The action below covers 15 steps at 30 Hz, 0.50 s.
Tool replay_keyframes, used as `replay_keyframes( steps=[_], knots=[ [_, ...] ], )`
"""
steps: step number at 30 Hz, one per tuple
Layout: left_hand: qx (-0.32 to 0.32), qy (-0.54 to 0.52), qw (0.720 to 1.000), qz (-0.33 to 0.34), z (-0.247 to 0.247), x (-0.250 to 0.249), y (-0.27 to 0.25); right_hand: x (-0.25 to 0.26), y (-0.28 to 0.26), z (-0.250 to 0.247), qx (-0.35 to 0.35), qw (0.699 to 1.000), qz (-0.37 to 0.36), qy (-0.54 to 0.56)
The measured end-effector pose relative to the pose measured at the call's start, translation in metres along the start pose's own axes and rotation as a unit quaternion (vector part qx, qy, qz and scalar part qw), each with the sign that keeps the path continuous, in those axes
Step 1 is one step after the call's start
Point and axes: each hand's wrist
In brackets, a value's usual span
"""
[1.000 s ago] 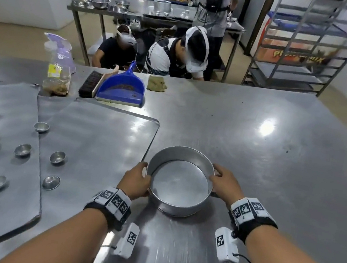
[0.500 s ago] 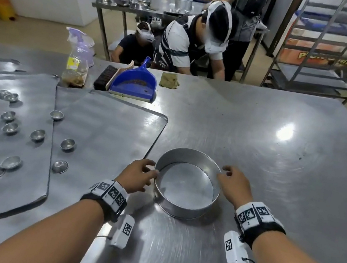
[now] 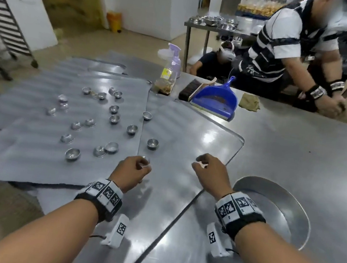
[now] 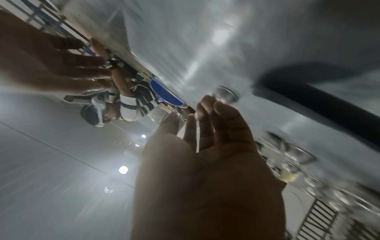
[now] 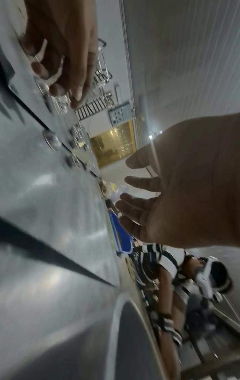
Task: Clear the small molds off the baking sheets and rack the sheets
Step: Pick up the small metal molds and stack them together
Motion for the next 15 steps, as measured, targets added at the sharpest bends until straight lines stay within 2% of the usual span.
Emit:
replay_keyframes(
  steps=[3, 7, 10, 15],
  knots=[
    [-0.036, 0.029, 0.999, -0.019, -0.046, 0.032, 0.007, 0.036, 0.013, 0.047, 0.057, 0.998, -0.014, 0.004],
    [-0.052, 0.079, 0.995, -0.029, -0.099, 0.066, 0.023, 0.071, 0.029, 0.099, 0.096, 0.995, -0.011, -0.002],
    [-0.043, 0.119, 0.992, -0.018, -0.125, 0.082, 0.043, 0.089, 0.045, 0.134, 0.106, 0.994, 0.000, -0.011],
    [0.009, 0.201, 0.979, 0.025, -0.137, 0.091, 0.088, 0.095, 0.067, 0.169, 0.118, 0.991, 0.028, -0.054]
  ],
)
Point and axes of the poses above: each hand's wrist, its own y-axis towards the middle knuckle, its own z-axis out of the palm, x = y × z, and after that the axes turned 3 degrees about -z, right-handed
